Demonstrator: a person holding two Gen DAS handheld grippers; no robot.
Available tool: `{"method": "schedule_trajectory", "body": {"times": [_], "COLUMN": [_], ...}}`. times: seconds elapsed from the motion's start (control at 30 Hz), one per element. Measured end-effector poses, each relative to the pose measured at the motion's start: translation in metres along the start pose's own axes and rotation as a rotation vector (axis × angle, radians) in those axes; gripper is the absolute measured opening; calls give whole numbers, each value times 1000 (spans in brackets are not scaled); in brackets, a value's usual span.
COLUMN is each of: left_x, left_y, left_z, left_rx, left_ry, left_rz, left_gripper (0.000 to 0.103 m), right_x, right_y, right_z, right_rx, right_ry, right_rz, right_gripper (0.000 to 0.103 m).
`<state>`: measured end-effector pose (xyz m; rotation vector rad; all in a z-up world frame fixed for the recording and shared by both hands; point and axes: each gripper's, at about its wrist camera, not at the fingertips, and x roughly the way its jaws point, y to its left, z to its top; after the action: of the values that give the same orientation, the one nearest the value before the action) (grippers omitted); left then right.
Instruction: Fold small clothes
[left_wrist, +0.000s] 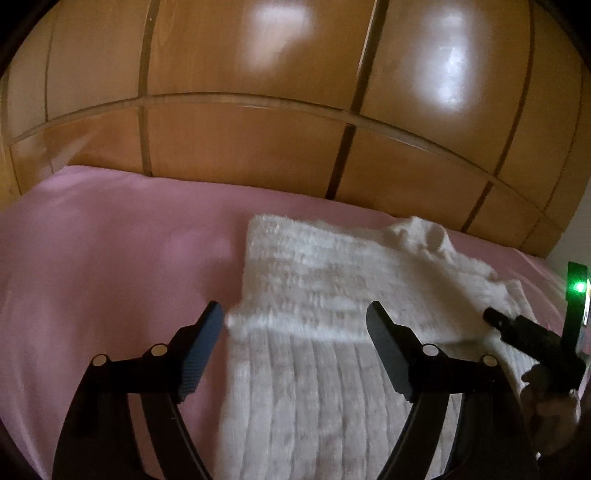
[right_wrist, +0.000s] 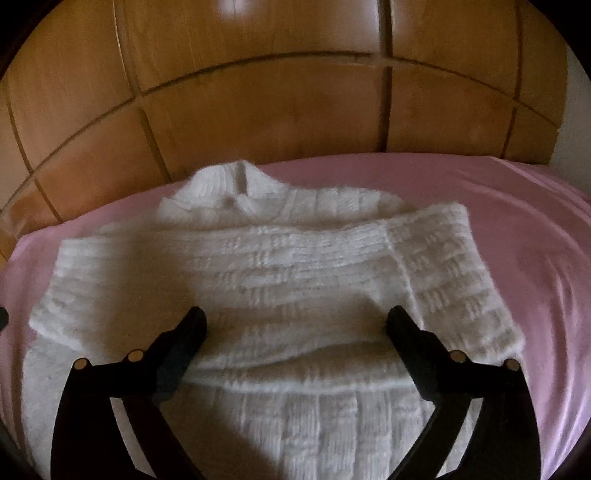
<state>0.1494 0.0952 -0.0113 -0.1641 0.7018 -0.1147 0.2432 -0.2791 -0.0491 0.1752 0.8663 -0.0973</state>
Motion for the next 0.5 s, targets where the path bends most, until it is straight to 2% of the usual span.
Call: {"method": "schedule_trajectory", "body": {"times": [0.13,0.5], "left_x": [-12,-34], "left_y": [-3,2], "left_z": [-14,-44], "left_rx": [21,40], "left_ry": [3,31], "left_rz": [-5,0], "left_gripper": [79,79], "right_x": [-13,-44], "right_y": [-7,-16], "right_z": [-12,-58], "right_rx": [41,22], "right_ry": [2,54], "right_rz": [14,14], "right_gripper": [100,101]}}
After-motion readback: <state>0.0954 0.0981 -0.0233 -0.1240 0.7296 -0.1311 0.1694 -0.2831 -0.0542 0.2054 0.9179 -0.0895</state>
